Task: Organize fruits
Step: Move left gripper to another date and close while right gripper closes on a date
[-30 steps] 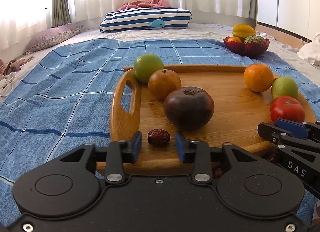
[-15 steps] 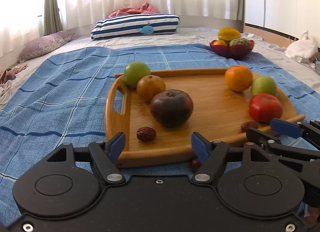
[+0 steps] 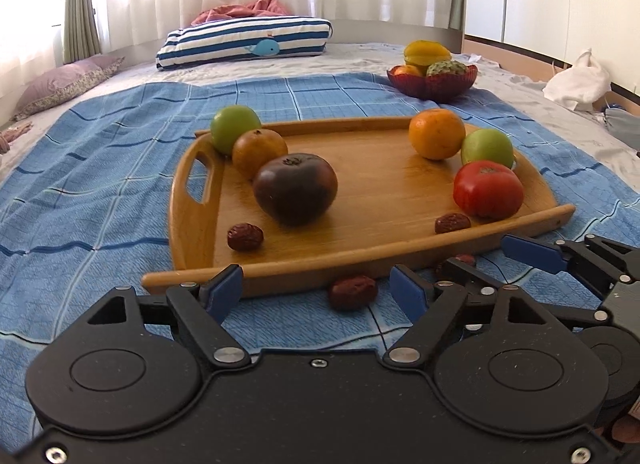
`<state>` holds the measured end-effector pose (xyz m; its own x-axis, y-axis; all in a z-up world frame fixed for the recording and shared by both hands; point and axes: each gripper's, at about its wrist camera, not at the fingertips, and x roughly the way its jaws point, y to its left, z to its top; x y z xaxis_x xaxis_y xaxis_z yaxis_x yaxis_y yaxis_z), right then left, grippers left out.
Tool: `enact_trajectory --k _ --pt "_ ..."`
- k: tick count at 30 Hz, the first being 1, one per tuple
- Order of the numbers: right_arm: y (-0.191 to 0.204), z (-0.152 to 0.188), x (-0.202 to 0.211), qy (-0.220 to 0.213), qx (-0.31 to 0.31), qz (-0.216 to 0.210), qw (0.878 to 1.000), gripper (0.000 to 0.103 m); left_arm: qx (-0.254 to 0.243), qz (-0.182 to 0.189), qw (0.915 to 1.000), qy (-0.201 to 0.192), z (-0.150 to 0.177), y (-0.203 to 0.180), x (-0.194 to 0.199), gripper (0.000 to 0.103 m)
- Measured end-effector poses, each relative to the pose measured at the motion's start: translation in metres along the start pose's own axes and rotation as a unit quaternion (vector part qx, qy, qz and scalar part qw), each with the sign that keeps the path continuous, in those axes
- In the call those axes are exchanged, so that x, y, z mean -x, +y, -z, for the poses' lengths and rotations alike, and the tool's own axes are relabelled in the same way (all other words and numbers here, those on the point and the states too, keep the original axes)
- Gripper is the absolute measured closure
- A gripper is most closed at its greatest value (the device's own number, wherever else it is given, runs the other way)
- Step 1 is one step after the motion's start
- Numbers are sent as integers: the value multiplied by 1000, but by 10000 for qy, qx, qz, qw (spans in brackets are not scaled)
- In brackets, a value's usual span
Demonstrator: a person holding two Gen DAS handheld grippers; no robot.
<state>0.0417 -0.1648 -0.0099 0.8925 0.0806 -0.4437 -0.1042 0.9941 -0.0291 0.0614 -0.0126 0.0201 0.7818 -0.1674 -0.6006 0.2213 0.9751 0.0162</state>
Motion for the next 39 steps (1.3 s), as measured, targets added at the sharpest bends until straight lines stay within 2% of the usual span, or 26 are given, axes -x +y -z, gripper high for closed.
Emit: enact_trajectory --k 3,11,13,20,24,33,35,39 --pt "1 2 -1 3 23 -42 10000 34 17 29 10000 26 1 -2 -1 24" --pt "2 5 -5 72 40 -107 9999 33 106 185 9996 203 4 -2 -8 35" --pt "2 6 -6 95 54 -99 9999 33 126 230 9994 242 4 -2 -9 45" --pt "1 8 -9 115 37 -125 9998 33 189 308 9989 311 6 -1 -13 61" --pt "2 8 -9 107 61 -126 9998 33 118 342 9989 312 6 -3 -14 74" --pt "2 8 -6 68 86 -261 9996 33 39 312 9991 279 6 -7 -12 75" --pt "4 8 -5 60 107 -308 9995 35 25 312 9992 268 5 -7 -12 75" --pt "8 7 -4 55 182 -413 9990 49 31 294 9993 245 4 -8 -10 75"
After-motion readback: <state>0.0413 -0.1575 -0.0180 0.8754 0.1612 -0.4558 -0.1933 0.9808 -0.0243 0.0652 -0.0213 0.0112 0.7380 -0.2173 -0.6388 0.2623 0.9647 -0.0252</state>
